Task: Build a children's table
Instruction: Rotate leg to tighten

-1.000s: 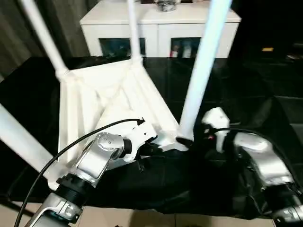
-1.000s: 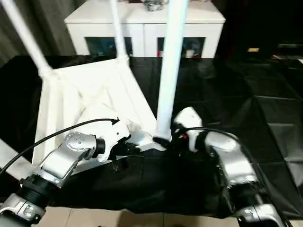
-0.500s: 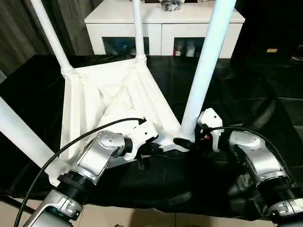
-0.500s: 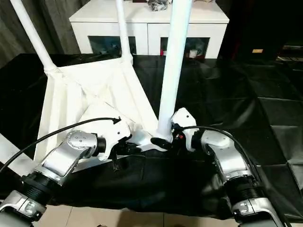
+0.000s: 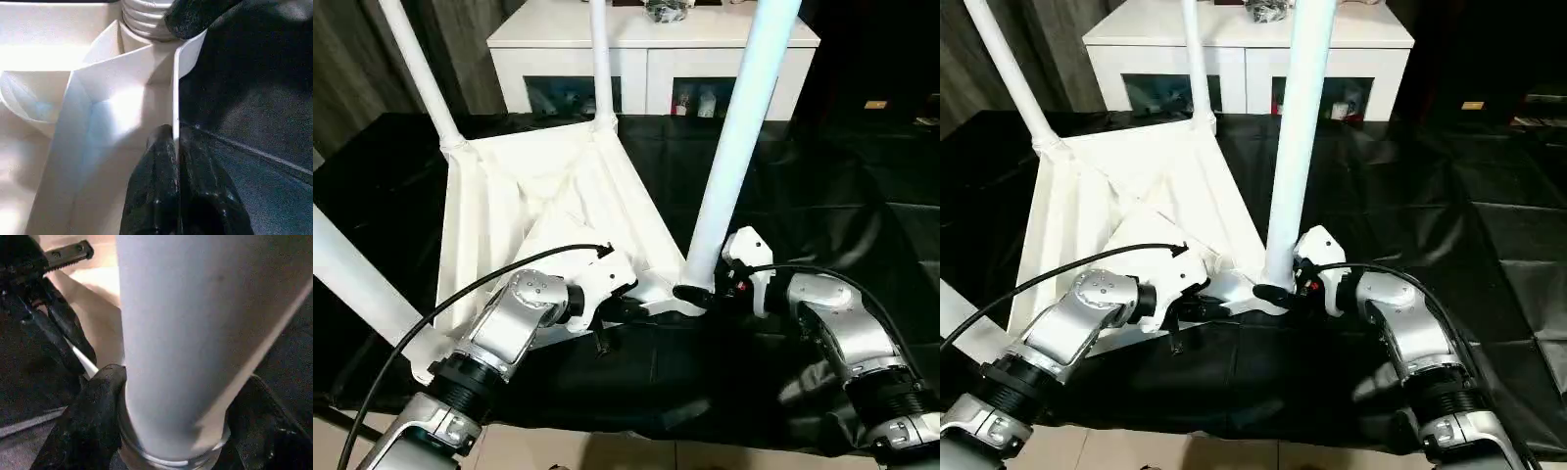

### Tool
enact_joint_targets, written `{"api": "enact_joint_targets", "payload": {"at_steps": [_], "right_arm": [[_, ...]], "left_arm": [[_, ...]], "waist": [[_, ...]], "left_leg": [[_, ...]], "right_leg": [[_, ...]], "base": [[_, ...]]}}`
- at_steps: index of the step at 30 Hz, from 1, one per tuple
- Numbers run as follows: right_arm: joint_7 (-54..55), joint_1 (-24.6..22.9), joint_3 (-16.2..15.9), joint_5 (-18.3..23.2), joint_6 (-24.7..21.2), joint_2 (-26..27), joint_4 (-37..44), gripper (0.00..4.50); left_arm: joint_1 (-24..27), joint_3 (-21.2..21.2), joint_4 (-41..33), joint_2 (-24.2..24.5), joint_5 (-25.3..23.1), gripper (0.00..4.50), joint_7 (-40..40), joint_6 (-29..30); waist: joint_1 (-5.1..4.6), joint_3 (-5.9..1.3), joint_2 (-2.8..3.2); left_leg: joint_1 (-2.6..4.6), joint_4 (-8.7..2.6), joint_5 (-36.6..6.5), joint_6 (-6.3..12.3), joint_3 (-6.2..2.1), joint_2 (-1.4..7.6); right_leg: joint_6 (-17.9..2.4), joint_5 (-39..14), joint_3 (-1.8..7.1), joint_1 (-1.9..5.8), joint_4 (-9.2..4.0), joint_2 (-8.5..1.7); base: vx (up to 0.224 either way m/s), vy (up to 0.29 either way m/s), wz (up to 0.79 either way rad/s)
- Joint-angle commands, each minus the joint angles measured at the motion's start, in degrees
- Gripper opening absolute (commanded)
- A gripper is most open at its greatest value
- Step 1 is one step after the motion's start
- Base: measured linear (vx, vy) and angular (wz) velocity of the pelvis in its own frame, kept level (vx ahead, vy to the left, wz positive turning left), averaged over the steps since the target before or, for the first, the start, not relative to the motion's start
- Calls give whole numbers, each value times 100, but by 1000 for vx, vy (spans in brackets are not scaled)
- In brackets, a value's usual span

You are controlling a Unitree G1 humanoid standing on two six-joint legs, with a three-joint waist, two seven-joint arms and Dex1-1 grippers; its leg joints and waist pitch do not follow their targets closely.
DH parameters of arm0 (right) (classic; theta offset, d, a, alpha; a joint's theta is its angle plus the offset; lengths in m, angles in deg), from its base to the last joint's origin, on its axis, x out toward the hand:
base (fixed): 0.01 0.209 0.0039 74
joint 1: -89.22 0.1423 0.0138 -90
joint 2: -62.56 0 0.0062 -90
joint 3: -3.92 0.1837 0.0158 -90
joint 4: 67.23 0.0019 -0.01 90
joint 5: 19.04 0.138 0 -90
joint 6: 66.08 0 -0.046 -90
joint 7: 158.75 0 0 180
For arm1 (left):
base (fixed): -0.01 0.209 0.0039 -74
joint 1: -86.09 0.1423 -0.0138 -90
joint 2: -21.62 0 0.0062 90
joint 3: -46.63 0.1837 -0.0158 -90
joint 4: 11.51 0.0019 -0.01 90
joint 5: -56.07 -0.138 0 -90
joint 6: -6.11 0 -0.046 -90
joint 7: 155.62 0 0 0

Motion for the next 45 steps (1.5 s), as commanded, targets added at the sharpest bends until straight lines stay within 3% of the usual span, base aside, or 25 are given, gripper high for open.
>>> {"api": "enact_joint_targets", "payload": {"at_steps": [1,6,10,12,13,14,15,16,17,18,19,20,21,22,23,24,25,26,27,29,30,34,38,40,45], "right_arm": [[426,-73,206,91,-195,163,-156,268],[1587,-139,132,-281,-436,700,-401,267],[3698,38,352,-672,-693,1576,-862,266],[4469,178,527,-693,-736,1951,-1074,266],[4773,254,597,-687,-719,2122,-1164,266],[5049,351,606,-734,-663,2273,-1238,266],[5124,438,568,-772,-544,2355,-1289,265],[5124,438,568,-772,-544,2355,-1289,265],[5010,533,580,-692,-466,2455,-1312,265],[4934,553,562,-691,-448,2458,-1302,265],[4955,572,557,-721,-434,2477,-1315,265],[4711,544,589,-586,-370,2512,-1248,265],[4536,520,617,-481,-321,2540,-1200,265],[4504,464,665,-423,-223,2546,-1057,300],[4395,426,673,-361,-171,2533,-932,335],[4302,376,662,-323,-117,2496,-756,335],[4347,347,682,-328,-94,2459,-634,340],[4380,339,693,-334,-90,2441,-587,354],[4364,310,684,-349,-92,2354,-471,370],[4227,254,727,-321,-174,2171,-261,379],[3857,129,666,-399,-326,1740,84,383],[2780,-197,589,-220,-631,987,759,407],[1548,-604,445,112,-661,266,1347,407],[582,-934,266,386,-642,-327,1714,407],[-76,-977,66,491,-702,-674,1788,407]], "left_arm": [[109,68,124,33,29,0,-100,71],[28,35,272,-210,-36,0,271,171],[-255,-110,733,-839,-218,0,1276,385],[-453,-237,1021,-1171,-311,0,1867,436],[-559,-305,1169,-1333,-348,0,2151,416],[-688,-365,1342,-1501,-389,0,2449,362],[-798,-380,1504,-1606,-447,0,2672,261],[-798,-380,1504,-1606,-447,0,2672,261],[-926,-388,1720,-1701,-528,0,2845,39],[-964,-378,1777,-1710,-563,0,2884,-64],[-999,-382,1836,-1728,-594,0,2925,-130],[-1015,-373,1857,-1721,-612,0,2898,-174],[-1022,-366,1865,-1715,-624,0,2871,-192],[-1010,-333,1832,-1658,-654,0,2802,-232],[-997,-311,1804,-1611,-672,0,2741,-248],[-973,-288,1762,-1541,-696,0,2661,-265],[-952,-263,1732,-1482,-713,0,2591,-330],[-944,-253,1724,-1458,-719,0,2562,-368],[-923,-238,1691,-1408,-719,0,2503,-384],[-870,-205,1616,-1309,-741,0,2382,-419],[-741,-140,1403,-1118,-746,0,2098,-515],[-532,-94,1048,-806,-701,0,1713,-495],[-336,-11,746,-485,-597,0,1211,-577],[-123,70,434,-190,-243,0,348,-874],[151,235,-321,233,327,0,-907,-612]], "waist": [[-14,-281,-137],[-147,-232,-125],[-300,-190,-125],[-437,-171,-62],[-474,-145,-11],[-506,-127,-10],[-487,-94,50],[-432,-100,97],[-162,-130,155],[-71,-157,-108],[-80,-164,-380],[-61,-204,-405],[28,-219,-300],[63,-259,-113],[11,-226,-142],[56,-248,-91],[51,-265,-101],[30,-253,-124],[20,-248,-123],[16,-273,-104],[40,-298,-115],[98,-314,-116],[140,-387,-92],[168,-402,-95],[162,-377,-86]], "left_leg": [[45,-503,-2169,155,-38,138],[34,-554,-2665,-70,-95,121],[162,-539,-3374,-277,-159,78],[161,-579,-3799,-317,-254,74],[274,-621,-4237,-320,-286,99],[299,-651,-4432,-318,-300,113],[271,-843,-4843,-325,-292,202],[141,-1022,-5021,-341,-289,305],[-106,-1383,-5326,-346,-120,445],[193,-1249,-4685,-102,82,351],[768,-20,-3048,-93,-4,-47],[629,171,-2191,55,-20,-99],[-18,-221,-1095,220,-213,55],[-104,-544,-939,37,-245,144],[-101,-581,-1242,-9,-237,156],[10,-597,-1885,-106,-218,154],[105,-560,-2262,-101,-180,130],[56,-573,-2279,-57,-179,112],[-33,-608,-2147,-20,-195,101],[24,-578,-2099,19,-174,119],[31,-569,-1891,65,-170,142],[-4,-529,-1416,276,-102,150],[-43,-409,-565,642,-92,161],[-53,-361,-397,888,-87,170],[-6,-372,-596,920,-57,201]], "right_leg": [[-1092,-2349,88,158,-441,-109],[-856,-2960,51,131,-496,-110],[-482,-3835,-37,15,-646,-90],[-245,-4113,-197,76,-726,-98],[-232,-3903,-347,67,-826,-40],[-238,-3706,-408,85,-836,-11],[-329,-3100,-502,236,-716,71],[-430,-2554,-466,447,-373,71],[-580,-1191,-380,716,357,83],[-383,-1750,-84,455,219,50],[-171,-5065,-5,-360,-925,-506],[-107,-5739,119,-284,-993,-620],[-221,-5188,226,309,-732,-703],[-352,-3673,-2,336,-517,-317],[-403,-3177,-36,285,-482,-212],[-572,-2702,-4,228,-449,-170],[-771,-2483,58,159,-453,-168],[-812,-2453,62,204,-448,-164],[-776,-2537,38,277,-437,-174],[-794,-2529,57,232,-464,-193],[-865,-2182,63,260,-434,-175],[-1072,-1531,71,283,-388,-173],[-1385,-161,51,344,-227,-160],[-1565,354,46,365,-170,-160],[-1756,-62,47,304,-178,-160]], "base": [[0,0,0],[0,0,0],[-13,5,-2],[-54,27,-11],[-63,37,-1],[-63,37,-1],[-56,36,8],[-76,16,10],[-76,16,10],[-12,-60,19],[54,-89,7],[54,-89,7],[93,-15,-33],[101,31,-38],[101,31,-38],[0,0,0],[0,0,0],[0,0,0],[0,0,0],[0,0,0],[0,0,0],[14,0,0],[59,6,-1],[53,17,-3],[10,4,-1]]}}
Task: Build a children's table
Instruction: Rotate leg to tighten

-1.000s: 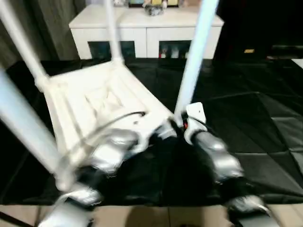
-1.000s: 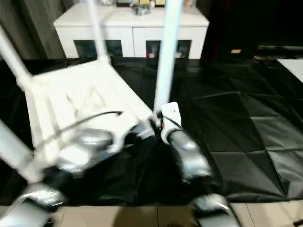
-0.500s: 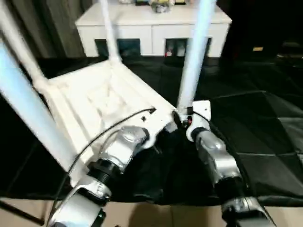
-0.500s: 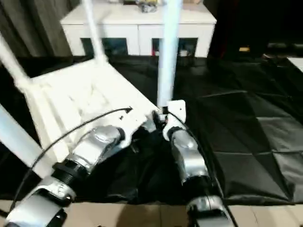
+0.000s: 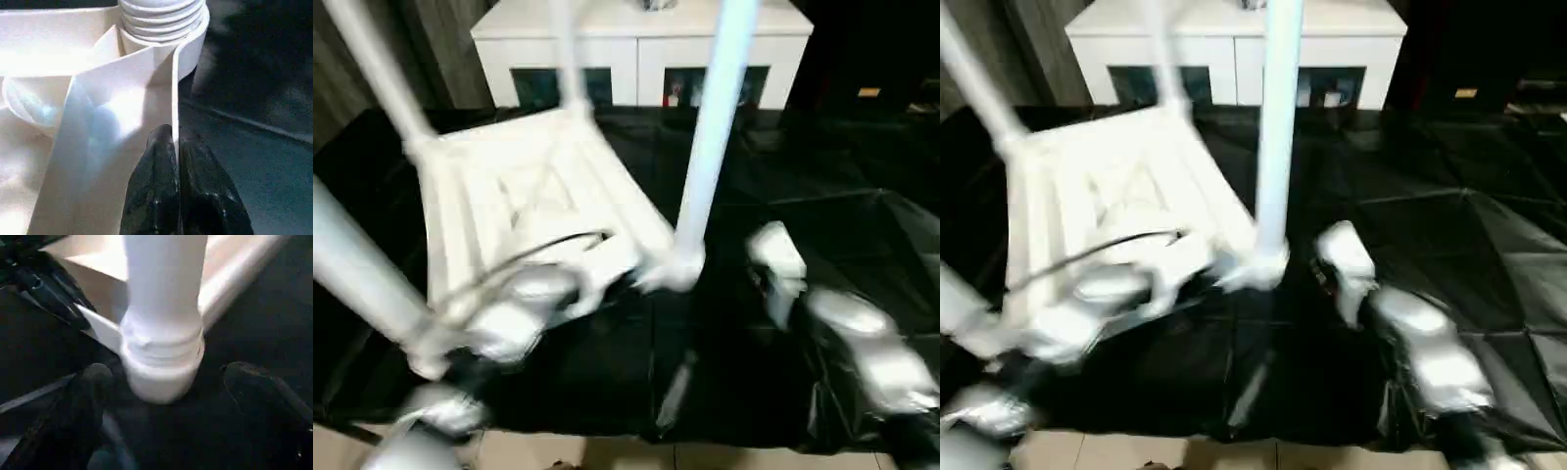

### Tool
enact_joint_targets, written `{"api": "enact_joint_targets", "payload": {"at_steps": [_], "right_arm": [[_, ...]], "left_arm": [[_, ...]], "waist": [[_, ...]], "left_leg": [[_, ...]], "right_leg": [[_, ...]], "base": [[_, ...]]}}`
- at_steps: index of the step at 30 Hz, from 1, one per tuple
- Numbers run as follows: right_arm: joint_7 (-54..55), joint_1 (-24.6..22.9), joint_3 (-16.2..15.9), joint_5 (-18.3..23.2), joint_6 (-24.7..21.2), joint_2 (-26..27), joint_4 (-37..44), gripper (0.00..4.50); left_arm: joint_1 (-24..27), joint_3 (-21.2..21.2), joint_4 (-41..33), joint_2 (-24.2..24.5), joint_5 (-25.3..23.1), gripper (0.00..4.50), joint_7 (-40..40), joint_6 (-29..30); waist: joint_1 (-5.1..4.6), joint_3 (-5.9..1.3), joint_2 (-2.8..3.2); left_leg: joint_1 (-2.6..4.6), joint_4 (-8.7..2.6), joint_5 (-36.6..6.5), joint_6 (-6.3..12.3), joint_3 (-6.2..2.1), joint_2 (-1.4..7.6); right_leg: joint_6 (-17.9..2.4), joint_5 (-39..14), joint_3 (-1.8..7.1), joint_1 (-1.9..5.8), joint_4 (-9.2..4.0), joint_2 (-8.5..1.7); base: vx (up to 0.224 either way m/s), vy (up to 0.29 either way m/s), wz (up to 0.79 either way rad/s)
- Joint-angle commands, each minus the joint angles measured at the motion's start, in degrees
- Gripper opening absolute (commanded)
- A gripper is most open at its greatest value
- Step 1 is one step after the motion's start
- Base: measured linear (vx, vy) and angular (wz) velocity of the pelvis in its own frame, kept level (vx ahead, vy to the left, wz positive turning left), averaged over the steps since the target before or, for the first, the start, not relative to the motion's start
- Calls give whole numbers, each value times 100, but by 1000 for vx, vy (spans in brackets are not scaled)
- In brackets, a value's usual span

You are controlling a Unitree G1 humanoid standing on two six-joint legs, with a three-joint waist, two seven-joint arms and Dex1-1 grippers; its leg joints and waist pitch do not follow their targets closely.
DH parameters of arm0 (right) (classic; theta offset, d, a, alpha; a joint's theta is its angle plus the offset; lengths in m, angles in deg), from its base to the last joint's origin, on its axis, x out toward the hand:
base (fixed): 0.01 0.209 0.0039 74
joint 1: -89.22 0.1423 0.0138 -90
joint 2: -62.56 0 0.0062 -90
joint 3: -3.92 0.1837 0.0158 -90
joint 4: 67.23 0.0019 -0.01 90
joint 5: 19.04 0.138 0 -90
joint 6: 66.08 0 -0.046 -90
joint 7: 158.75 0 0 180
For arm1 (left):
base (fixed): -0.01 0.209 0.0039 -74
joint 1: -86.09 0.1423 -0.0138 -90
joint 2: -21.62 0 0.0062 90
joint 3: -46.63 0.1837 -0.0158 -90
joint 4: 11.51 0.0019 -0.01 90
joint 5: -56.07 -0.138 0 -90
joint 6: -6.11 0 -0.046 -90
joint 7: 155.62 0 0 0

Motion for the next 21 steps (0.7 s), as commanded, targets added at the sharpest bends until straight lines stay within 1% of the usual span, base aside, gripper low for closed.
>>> {"api": "enact_joint_targets", "payload": {"at_steps": [1,2,3,4,5,6,8,9,10,12,13,14,15,17,18,19,20,21], "right_arm": [[-278,80,-111,111,-51,-48,180,407],[-342,98,-132,96,-51,-62,172,407],[-324,121,-141,60,-28,-53,131,407],[-337,163,-181,2,15,-70,63,407],[-359,177,-208,-16,23,-93,40,407],[-402,181,-227,-9,23,-124,36,407],[-500,184,-244,35,1,-151,15,407],[-542,193,-258,23,16,-172,-36,382],[-552,196,-260,19,22,-179,-49,382],[-598,214,-234,14,20,-177,-86,362],[-608,220,-209,32,6,-169,-94,362],[-604,228,-190,41,2,-161,-104,348],[-598,236,-183,50,3,-158,-114,337],[-596,254,-149,129,-15,-119,-155,329],[-596,255,-147,134,-16,-116,-159,325],[-606,256,-149,142,-6,-105,-177,316],[-612,256,-152,140,3,-100,-184,290],[-629,251,-150,166,1,-75,-200,285]], "left_arm": [[60,276,-287,-96,242,0,-465,21],[50,268,-287,-94,227,0,-462,31],[31,266,-254,-99,195,0,-431,13],[-11,259,-184,-105,147,0,-389,-24],[-36,246,-131,-108,119,0,-354,-58],[-45,234,-111,-97,117,0,-356,-78],[-74,212,-50,-85,94,0,-338,-105],[-92,194,-14,-67,78,0,-326,-125],[-92,188,-16,-57,78,0,-328,-123],[-86,166,-35,-36,82,0,-374,-106],[-84,160,-39,-29,83,0,-386,-101],[-84,156,-37,-25,83,0,-393,-102],[-86,156,-32,-21,85,0,-395,-104],[-92,165,-9,-15,88,0,-393,-116],[-93,165,-6,-15,88,0,-394,-117],[-96,168,9,-15,94,0,-396,-121],[-97,170,16,-14,96,0,-398,-123],[-98,174,26,-13,95,0,-399,-130]], "waist": [[8,-353,-105],[24,-348,-101],[55,-338,-102],[55,-323,-123],[55,-320,-129],[49,-314,-142],[40,-308,-148],[34,-309,-157],[28,-303,-172],[26,-312,-166],[26,-317,-171],[33,-324,-160],[34,-327,-174],[43,-335,-166],[47,-338,-172],[52,-339,-169],[51,-341,-170],[52,-335,-174]], "left_leg": [[131,-320,-777,814,-10,237],[148,-325,-869,782,-3,248],[154,-334,-949,702,4,254],[140,-355,-1068,605,9,247],[139,-362,-1138,558,9,244],[127,-377,-1233,478,7,243],[127,-390,-1385,373,6,234],[126,-391,-1435,338,10,230],[121,-393,-1460,320,15,224],[132,-389,-1451,308,21,223],[137,-382,-1427,317,27,222],[142,-370,-1354,347,34,222],[134,-358,-1257,392,43,217],[137,-345,-1174,446,49,216],[136,-335,-1132,484,54,215],[135,-330,-1096,506,54,215],[135,-328,-1081,514,55,214],[133,-328,-1098,520,57,214]], "right_leg": [[-1746,-51,168,250,-282,-152],[-1745,-123,171,240,-292,-149],[-1712,-225,180,227,-294,-153],[-1650,-397,182,237,-303,-158],[-1607,-504,184,240,-311,-164],[-1514,-703,193,250,-326,-177],[-1384,-959,207,245,-350,-179],[-1329,-1028,219,240,-359,-177],[-1288,-1091,232,237,-370,-179],[-1257,-1112,243,226,-373,-177],[-1264,-1070,246,221,-371,-173],[-1292,-961,251,219,-361,-173],[-1320,-835,253,221,-352,-166],[-1363,-736,252,222,-340,-169],[-1395,-677,251,224,-333,-167],[-1408,-654,250,225,-330,-166],[-1417,-637,250,225,-327,-164],[-1420,-674,249,221,-331,-163]], "base": [[0,0,0],[0,0,0],[0,0,0],[0,0,0],[0,0,0],[0,0,0],[0,0,0],[0,0,0],[0,0,0],[0,0,0],[0,0,0],[0,0,0],[0,0,0],[0,0,0],[0,0,0],[0,0,0],[0,0,0],[0,0,0]]}}
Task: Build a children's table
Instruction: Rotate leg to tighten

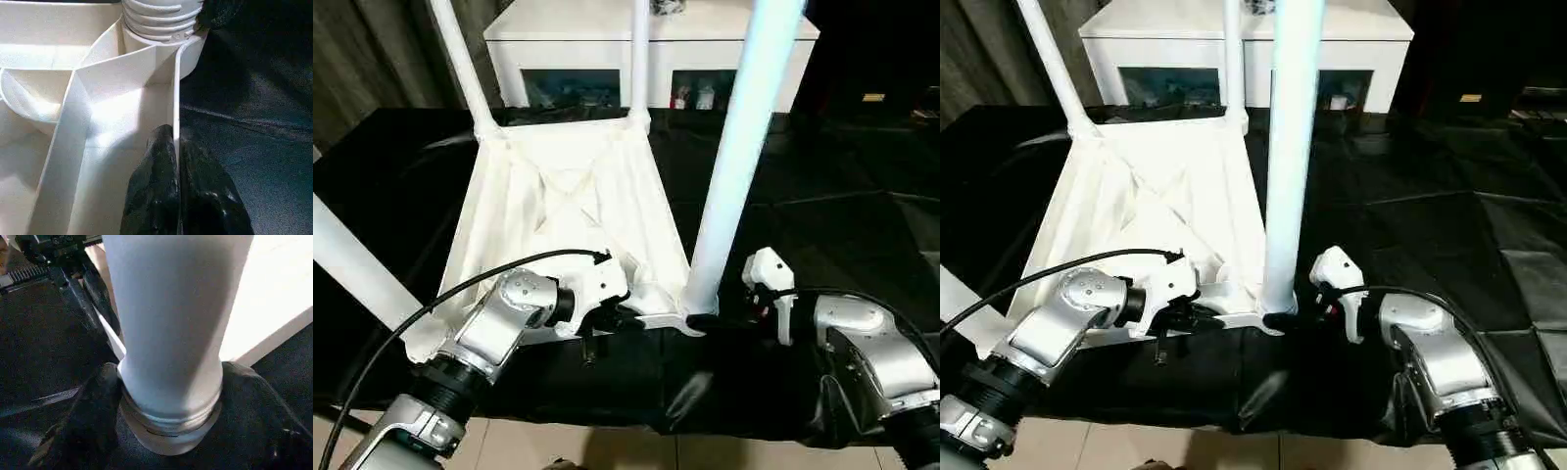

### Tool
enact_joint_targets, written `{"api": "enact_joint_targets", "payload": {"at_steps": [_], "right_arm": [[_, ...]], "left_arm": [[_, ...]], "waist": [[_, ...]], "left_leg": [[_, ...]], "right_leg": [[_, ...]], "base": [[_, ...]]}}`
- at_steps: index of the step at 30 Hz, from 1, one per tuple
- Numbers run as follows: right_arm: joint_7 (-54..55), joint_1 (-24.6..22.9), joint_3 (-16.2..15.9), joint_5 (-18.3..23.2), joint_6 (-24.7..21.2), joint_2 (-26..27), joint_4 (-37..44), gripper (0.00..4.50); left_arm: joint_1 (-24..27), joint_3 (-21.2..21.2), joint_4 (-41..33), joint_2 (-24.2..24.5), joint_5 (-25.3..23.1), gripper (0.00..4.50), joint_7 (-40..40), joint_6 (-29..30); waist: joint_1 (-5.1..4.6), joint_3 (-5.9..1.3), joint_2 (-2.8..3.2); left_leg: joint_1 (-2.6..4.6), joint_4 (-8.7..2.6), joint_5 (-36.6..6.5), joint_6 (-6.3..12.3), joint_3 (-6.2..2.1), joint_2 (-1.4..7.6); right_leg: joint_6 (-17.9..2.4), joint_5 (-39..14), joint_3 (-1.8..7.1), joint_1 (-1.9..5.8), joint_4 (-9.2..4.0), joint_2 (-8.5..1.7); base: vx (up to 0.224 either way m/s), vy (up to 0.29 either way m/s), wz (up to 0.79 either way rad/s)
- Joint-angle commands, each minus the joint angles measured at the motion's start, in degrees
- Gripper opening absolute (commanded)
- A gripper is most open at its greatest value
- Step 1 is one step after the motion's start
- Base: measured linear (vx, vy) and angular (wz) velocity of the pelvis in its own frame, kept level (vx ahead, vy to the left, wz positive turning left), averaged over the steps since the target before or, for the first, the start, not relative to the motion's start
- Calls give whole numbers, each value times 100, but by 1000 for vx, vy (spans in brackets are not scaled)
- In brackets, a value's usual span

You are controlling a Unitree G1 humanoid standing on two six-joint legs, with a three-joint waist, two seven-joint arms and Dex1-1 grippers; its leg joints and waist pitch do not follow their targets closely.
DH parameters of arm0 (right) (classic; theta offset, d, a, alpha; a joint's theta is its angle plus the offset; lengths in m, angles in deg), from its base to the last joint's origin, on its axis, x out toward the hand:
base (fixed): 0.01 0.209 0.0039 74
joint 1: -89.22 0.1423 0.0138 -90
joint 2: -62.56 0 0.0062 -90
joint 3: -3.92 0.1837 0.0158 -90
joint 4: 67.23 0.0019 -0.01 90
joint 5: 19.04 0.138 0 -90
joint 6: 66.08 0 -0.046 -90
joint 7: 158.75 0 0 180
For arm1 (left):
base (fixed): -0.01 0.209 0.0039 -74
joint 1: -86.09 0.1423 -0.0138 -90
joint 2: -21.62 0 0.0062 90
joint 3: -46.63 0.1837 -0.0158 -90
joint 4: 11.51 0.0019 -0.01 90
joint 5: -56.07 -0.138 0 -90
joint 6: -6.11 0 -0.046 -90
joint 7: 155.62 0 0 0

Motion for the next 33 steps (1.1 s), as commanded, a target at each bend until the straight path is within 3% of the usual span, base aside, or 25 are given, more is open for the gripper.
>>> {"api": "enact_joint_targets", "payload": {"at_steps": [1,8,11,14,16,18,21,22,24,26,27,29,30,33], "right_arm": [[-18,93,90,115,7,47,-47,285],[-21,43,137,238,-28,215,-132,272],[520,63,163,31,67,460,-430,272],[1705,183,225,-412,167,883,-845,272],[3092,401,532,-559,-88,1498,-1155,271],[4105,596,805,-578,-291,1999,-1405,270],[4689,729,897,-645,-352,2302,-1587,270],[5057,868,881,-702,-386,2577,-1771,270],[5216,1025,597,-991,-220,2745,-1905,270],[5186,1050,532,-1029,-202,2774,-1918,270],[4823,1077,247,-1084,18,2894,-1819,270],[4499,1043,186,-959,122,2978,-1704,270],[4424,999,203,-876,185,3042,-1569,325],[4419,927,280,-790,216,3005,-1358,357]], "left_arm": [[-52,-5,26,-15,75,0,-100,-106],[-33,6,23,-11,80,0,-118,-54],[-2,1,63,-103,46,0,48,86],[-39,-51,252,-376,-78,0,557,226],[-181,-221,522,-852,-129,0,1294,457],[-361,-347,781,-1269,-197,0,1948,660],[-542,-403,1057,-1531,-325,0,2474,732],[-757,-461,1411,-1780,-473,0,3051,725],[-944,-511,1733,-1964,-540,0,3415,621],[-968,-515,1774,-1981,-552,0,3441,585],[-1043,-501,1891,-1994,-612,0,3457,450],[-1060,-500,1920,-1978,-661,0,3430,410],[-1064,-509,1933,-1951,-700,0,3412,386],[-1032,-503,1885,-1848,-748,0,3338,366]], "waist": [[-8,-350,-146],[-14,-353,-141],[-26,-346,-128],[-126,-313,-146],[-220,-303,-129],[-294,-321,-169],[-302,-322,-131],[-315,-318,-123],[-296,-345,-140],[-270,-344,-135],[-268,-347,-124],[-260,-355,-142],[-256,-353,-138],[-262,-342,-146]], "left_leg": [[102,-380,-1120,522,-73,209],[106,-385,-1166,465,-77,210],[105,-390,-1211,427,-71,207],[101,-438,-1558,189,-85,185],[104,-461,-1839,-23,-109,167],[102,-462,-1944,-130,-128,147],[150,-453,-2083,-92,-126,152],[145,-459,-2140,-80,-114,142],[152,-458,-2086,-96,-128,138],[124,-467,-1947,-32,-123,153],[102,-471,-1869,13,-125,149],[100,-460,-1815,85,-113,143],[97,-457,-1815,144,-113,147],[76,-460,-1860,198,-110,138]], "right_leg": [[-1376,-781,133,228,-362,-152],[-1354,-854,131,227,-362,-143],[-1362,-919,133,209,-368,-149],[-1233,-1405,120,198,-421,-134],[-1083,-1863,116,183,-447,-133],[-994,-2044,110,185,-470,-136],[-924,-2178,112,137,-529,-135],[-902,-2100,114,104,-539,-106],[-895,-1967,109,131,-538,-113],[-923,-1666,110,157,-523,-114],[-953,-1502,103,172,-506,-111],[-982,-1374,107,185,-500,-120],[-987,-1415,108,187,-505,-131],[-913,-1646,106,187,-530,-135]], "base": [[0,0,0],[0,0,0],[0,0,0],[0,0,0],[0,0,0],[0,0,0],[0,0,0],[0,0,0],[0,0,0],[0,0,0],[0,0,0],[0,0,0],[0,0,0],[0,0,0]]}}
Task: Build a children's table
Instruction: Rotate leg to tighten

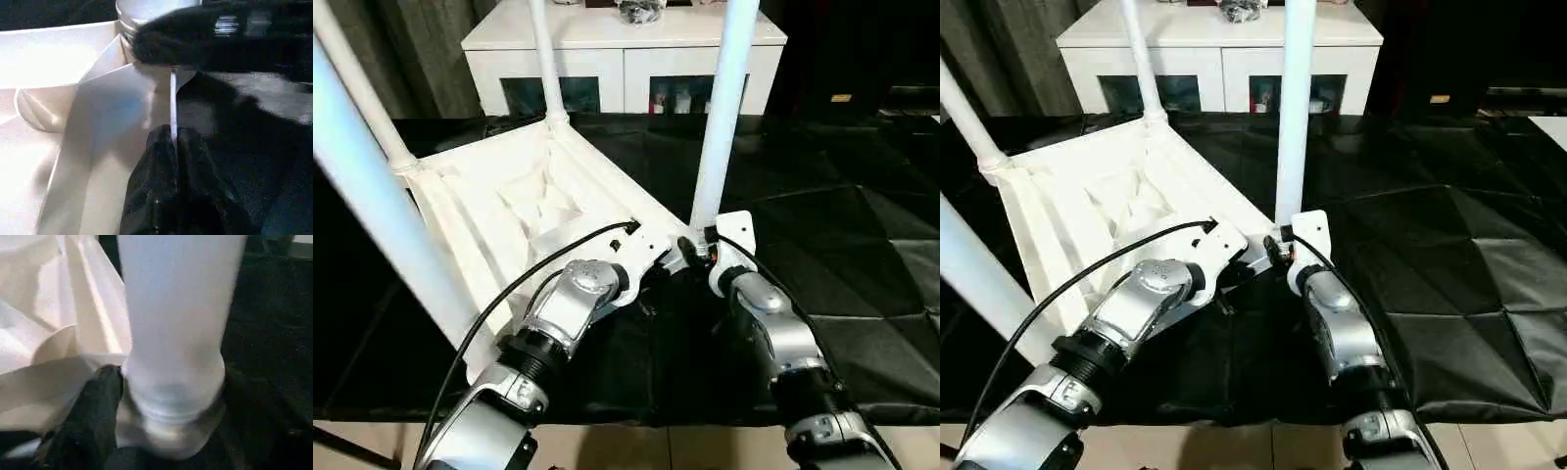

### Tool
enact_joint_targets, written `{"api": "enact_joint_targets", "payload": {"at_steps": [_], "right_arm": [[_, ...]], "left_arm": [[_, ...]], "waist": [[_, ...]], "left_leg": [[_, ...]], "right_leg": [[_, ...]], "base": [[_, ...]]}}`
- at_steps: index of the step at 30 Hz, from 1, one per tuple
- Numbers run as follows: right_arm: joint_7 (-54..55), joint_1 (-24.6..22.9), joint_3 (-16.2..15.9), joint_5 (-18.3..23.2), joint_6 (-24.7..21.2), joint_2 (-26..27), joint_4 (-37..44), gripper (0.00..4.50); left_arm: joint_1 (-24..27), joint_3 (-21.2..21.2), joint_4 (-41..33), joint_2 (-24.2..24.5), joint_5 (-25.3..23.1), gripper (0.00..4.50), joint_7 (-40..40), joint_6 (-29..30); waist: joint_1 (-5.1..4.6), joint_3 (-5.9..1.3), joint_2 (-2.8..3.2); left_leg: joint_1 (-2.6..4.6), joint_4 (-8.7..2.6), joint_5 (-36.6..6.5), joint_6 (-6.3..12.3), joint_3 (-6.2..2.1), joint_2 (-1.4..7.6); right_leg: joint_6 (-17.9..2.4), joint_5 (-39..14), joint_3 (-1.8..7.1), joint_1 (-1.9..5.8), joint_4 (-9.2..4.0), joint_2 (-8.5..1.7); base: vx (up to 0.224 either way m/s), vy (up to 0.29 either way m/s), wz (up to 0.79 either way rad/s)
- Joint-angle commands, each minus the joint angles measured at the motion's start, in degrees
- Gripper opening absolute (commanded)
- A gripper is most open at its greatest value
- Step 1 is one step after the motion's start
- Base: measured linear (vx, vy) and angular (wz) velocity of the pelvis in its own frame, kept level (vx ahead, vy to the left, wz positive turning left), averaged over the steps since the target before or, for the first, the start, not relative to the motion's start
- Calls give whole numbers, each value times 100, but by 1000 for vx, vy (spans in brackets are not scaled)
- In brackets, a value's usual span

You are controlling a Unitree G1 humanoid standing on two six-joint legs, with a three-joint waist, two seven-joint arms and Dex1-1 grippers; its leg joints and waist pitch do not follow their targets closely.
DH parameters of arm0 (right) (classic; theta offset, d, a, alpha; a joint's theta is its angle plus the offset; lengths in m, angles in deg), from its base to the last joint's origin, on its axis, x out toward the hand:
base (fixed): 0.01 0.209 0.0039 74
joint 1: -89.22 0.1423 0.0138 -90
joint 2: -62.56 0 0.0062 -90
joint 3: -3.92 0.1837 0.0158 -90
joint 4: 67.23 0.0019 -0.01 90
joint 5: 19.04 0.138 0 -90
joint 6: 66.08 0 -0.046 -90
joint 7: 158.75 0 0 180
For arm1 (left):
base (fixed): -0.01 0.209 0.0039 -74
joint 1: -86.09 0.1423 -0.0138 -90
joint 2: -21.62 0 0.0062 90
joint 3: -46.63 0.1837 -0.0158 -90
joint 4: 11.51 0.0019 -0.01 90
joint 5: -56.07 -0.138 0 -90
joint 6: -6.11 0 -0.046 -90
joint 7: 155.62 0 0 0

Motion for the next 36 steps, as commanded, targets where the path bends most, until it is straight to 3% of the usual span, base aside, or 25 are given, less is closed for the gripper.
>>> {"api": "enact_joint_targets", "payload": {"at_steps": [1,3,4,5,6,7,9,13,16,21,26,28,36], "right_arm": [[-452,-20,-466,184,56,278,257,369],[-645,-124,-366,291,-49,-8,579,377],[-712,-160,-334,307,-84,-124,686,388],[-900,-220,-352,318,-161,-320,833,399],[-942,-232,-356,313,-173,-358,859,408],[-1397,-355,-373,354,-245,-715,1089,408],[-1725,-442,-367,438,-292,-937,1246,408],[-3391,-901,-479,745,-156,-2046,1920,408],[-3814,-988,-485,898,-174,-2370,2083,408],[-4240,-1010,-631,1011,-236,-2592,2188,408],[-4282,-918,-765,901,-204,-2542,2020,408],[-4283,-762,-944,643,-91,-2455,1612,382],[-4366,-611,-899,766,-166,-2406,1464,332]], "left_arm": [[-35,33,124,-12,-76,0,117,-158],[72,114,-54,236,-97,0,-97,-205],[116,141,-127,323,-97,0,-180,-207],[182,166,-230,423,-90,0,-292,-227],[195,170,-247,441,-88,0,-315,-235],[308,212,-409,613,-71,0,-574,-316],[381,239,-512,723,-50,0,-768,-378],[706,340,-993,1245,308,0,-1992,-473],[822,414,-1327,1507,674,0,-2732,-303],[896,437,-1786,1733,1031,0,-3372,46],[934,476,-1937,1789,1079,0,-3569,84],[933,488,-1934,1792,1049,0,-3552,87],[927,467,-1993,1854,1044,0,-3580,184]], "waist": [[23,-295,-103],[-6,-297,-110],[-5,-297,-98],[7,-300,-103],[14,-301,-106],[30,-302,-98],[73,-306,-98],[142,-302,-92],[180,-304,-101],[207,-297,-86],[251,-287,-91],[254,-288,-95],[263,-303,-95]], "left_leg": [[-1,-484,-1844,183,-145,147],[9,-494,-1944,142,-156,154],[64,-483,-2040,129,-143,168],[73,-478,-2034,126,-145,173],[35,-476,-1891,154,-136,170],[56,-472,-1864,172,-125,176],[59,-463,-1773,240,-119,191],[63,-454,-1761,318,-101,201],[77,-458,-1697,310,-89,216],[118,-449,-1598,331,-63,231],[127,-463,-1681,230,-61,231],[114,-461,-1743,153,-65,220],[108,-442,-1523,211,-64,216]], "right_leg": [[-838,-1803,79,242,-479,-143],[-811,-1910,73,216,-497,-136],[-859,-1887,94,162,-510,-126],[-899,-1827,96,165,-509,-132],[-966,-1613,100,194,-479,-122],[-1012,-1543,101,178,-479,-124],[-1032,-1366,109,198,-467,-127],[-1161,-1219,111,215,-442,-131],[-1257,-1058,119,201,-408,-130],[-1394,-948,133,175,-391,-132],[-1313,-1137,139,169,-399,-130],[-1285,-1233,136,169,-399,-137],[-1322,-919,134,195,-368,-126]], "base": [[0,0,0],[0,0,0],[0,0,0],[0,0,0],[0,0,0],[0,0,0],[0,0,0],[0,0,0],[0,0,0],[0,0,0],[0,0,0],[0,0,0],[0,0,0]]}}
